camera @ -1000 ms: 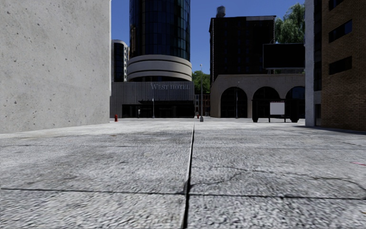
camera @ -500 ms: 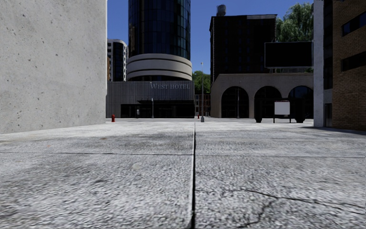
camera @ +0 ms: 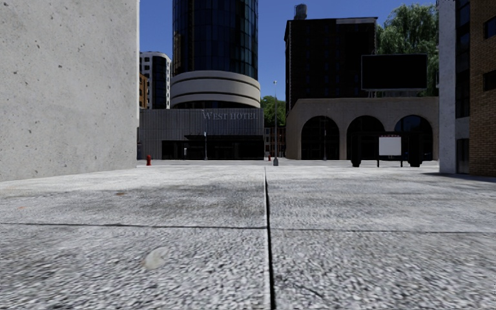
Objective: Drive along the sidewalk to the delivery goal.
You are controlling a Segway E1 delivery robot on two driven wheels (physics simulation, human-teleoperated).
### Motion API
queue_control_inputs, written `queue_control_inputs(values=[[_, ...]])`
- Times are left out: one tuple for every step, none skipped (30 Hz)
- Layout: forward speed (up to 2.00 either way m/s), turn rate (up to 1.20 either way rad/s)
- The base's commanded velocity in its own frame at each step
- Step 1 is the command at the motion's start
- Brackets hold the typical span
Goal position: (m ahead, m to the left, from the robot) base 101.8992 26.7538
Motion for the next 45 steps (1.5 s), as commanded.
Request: queue_control_inputs(values=[[1.83,0.0],[1.83,0.0],[1.83,0.0],[1.83,0.0],[1.83,0.0],[1.83,0.0],[1.83,0.0],[1.83,0.0],[1.82,0.0],[1.82,0.0],[1.82,0.0],[1.82,0.0],[1.82,-0.03],[1.82,-0.05],[1.82,-0.05],[1.82,-0.06],[1.82,-0.06],[1.82,-0.06],[1.82,-0.06],[1.82,-0.08],[1.82,-0.13],[1.82,-0.16],[1.82,-0.17],[1.82,-0.17],[1.82,-0.17],[1.82,-0.17],[1.82,-0.17],[1.82,-0.17],[1.82,-0.17],[1.82,-0.17],[1.82,-0.17],[1.82,-0.17],[1.82,-0.17],[1.82,-0.18],[1.82,-0.18],[1.82,-0.18],[1.82,-0.19],[1.82,-0.19],[1.82,-0.19],[1.82,-0.2],[1.82,-0.2],[1.82,-0.2],[1.82,-0.21],[1.82,-0.23],[1.82,-0.25]])
